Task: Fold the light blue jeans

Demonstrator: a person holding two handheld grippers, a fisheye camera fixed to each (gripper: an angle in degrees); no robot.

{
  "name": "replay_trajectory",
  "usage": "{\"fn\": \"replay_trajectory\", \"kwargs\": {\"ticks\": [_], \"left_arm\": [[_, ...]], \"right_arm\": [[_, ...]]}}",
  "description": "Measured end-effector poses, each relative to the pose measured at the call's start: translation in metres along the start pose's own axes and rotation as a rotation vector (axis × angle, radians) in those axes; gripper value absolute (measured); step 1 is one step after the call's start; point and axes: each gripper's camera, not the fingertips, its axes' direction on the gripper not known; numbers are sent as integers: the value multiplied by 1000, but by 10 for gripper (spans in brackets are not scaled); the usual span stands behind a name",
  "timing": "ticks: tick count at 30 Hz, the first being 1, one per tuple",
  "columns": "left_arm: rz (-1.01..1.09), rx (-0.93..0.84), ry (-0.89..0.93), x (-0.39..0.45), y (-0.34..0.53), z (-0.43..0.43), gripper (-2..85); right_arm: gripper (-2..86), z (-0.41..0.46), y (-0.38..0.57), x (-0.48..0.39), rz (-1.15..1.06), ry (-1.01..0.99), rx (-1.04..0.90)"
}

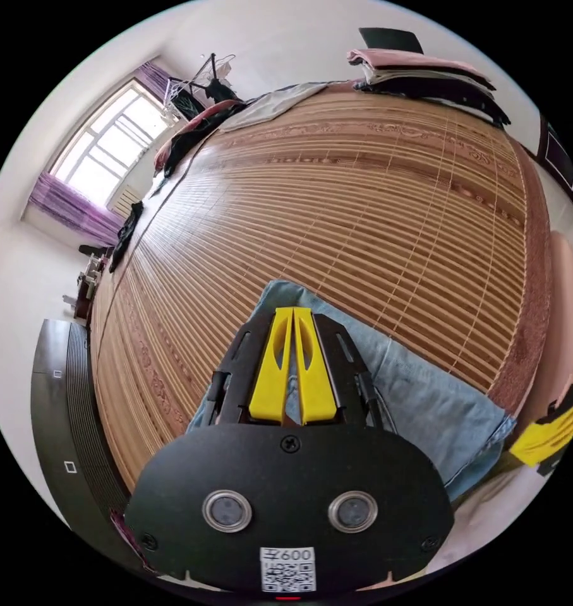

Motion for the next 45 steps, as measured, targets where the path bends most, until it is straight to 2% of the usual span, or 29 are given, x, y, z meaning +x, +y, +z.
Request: {"fn": "replay_trajectory", "kwargs": {"ticks": [1, 3, 5, 9, 13, 16, 18, 20, 22, 25, 27, 34, 39, 42, 45], "left_arm": [[-32, 53, -10, 3, -7, -10, 6], [-43, 52, 17, 9, -21, -3, 6], [-16, -86, 79, 22, -36, 40, 5], [-56, -25, 53, 42, -39, 39, 3], [-29, -33, -121, 76, -55, 35, 2], [-34, -62, -199, 91, -68, 26, 2], [-131, -59, -128, 82, -70, 3, 3], [-210, 41, -25, 74, -57, -48, 4], [-202, 101, 33, 78, -42, -86, 4], [-143, 81, 245, 92, -24, -112, 5], [-122, -26, 239, 108, -17, -100, 5], [-128, 8, 224, 133, -4, -157, 6], [-124, 39, 123, 148, 3, -235, 7], [-144, 206, 32, 169, 41, -337, 7], [-165, 341, 164, 203, 100, -423, 7]], "right_arm": [[-8, 30, -1, 5, -8, 2, -122], [-8, 34, 7, 8, -17, 2, -90], [-8, 32, 13, 10, -17, 14, -81], [-8, 35, 9, 4, -91, 87, -77], [-8, 30, -25, 15, -73, 179, -17], [-8, 33, -42, 25, -68, 99, -29], [-8, 57, -38, 33, -56, 67, -160], [-8, 54, -18, 44, 4, 49, -76], [-8, 55, -16, 52, 32, 32, -76], [-8, 63, -27, 58, 28, 28, -132], [-9, 68, -32, 57, -7, 53, -165], [-9, 88, -33, 69, -56, 107, -171], [-9, 81, -41, 100, -6, 71, -137], [-9, 58, -34, 113, 10, 106, -9], [-8, 66, -34, 122, 4, 161, 50]]}}
